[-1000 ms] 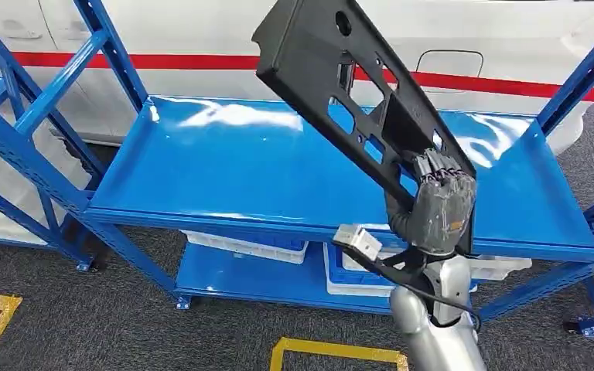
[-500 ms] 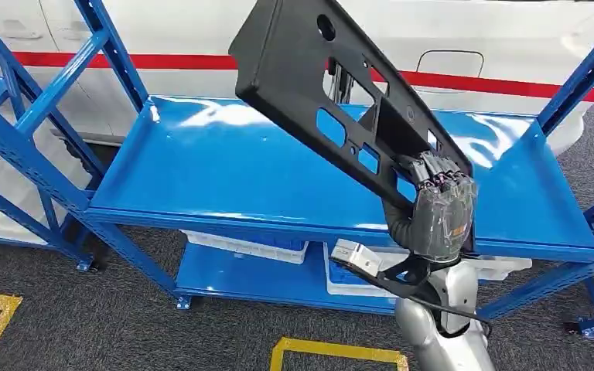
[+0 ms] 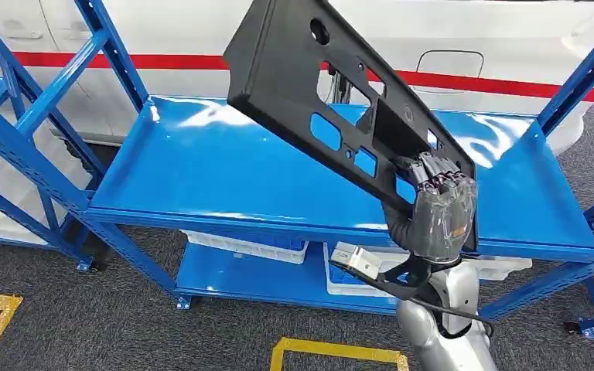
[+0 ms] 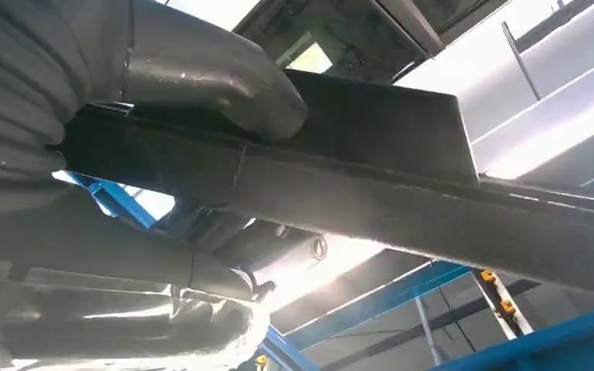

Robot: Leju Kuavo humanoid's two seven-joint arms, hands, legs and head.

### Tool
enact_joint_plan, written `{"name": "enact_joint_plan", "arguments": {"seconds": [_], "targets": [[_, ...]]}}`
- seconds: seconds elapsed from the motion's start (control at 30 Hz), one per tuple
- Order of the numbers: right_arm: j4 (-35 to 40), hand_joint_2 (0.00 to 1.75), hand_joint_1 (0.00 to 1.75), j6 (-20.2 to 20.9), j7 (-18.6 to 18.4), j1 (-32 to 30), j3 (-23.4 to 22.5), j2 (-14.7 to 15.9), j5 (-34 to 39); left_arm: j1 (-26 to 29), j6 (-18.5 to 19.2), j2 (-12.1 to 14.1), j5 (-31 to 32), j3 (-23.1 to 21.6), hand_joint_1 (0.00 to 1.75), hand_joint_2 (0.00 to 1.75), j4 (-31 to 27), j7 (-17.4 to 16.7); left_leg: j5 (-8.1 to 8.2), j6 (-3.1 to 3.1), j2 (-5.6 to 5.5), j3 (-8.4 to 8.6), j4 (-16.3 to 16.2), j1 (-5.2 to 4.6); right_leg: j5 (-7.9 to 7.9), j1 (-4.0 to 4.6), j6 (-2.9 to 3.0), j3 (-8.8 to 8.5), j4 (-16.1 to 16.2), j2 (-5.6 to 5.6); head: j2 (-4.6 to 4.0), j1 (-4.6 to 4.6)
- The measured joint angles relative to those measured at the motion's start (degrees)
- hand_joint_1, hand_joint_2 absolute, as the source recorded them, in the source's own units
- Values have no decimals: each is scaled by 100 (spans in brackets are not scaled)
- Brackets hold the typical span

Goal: Take the parts from the cabinet and place them on the table.

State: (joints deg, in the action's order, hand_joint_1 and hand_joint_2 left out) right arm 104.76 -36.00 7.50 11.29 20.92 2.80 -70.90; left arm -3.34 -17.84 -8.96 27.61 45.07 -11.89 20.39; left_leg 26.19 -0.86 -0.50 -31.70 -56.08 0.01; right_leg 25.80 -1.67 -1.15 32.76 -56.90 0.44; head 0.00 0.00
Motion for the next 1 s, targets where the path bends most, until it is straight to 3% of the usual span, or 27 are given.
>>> {"name": "enact_joint_plan", "arguments": {"seconds": [1.0], "targets": [[0, 175, 175, 0, -2, 0, 2, 24, 0, -3, 0, 0, 0, 0, 0, 175, 0, 0, 0, 0, 0, 0, 0, 0, 0, 0, 0, 0, 0, 0, 0, -2]]}}
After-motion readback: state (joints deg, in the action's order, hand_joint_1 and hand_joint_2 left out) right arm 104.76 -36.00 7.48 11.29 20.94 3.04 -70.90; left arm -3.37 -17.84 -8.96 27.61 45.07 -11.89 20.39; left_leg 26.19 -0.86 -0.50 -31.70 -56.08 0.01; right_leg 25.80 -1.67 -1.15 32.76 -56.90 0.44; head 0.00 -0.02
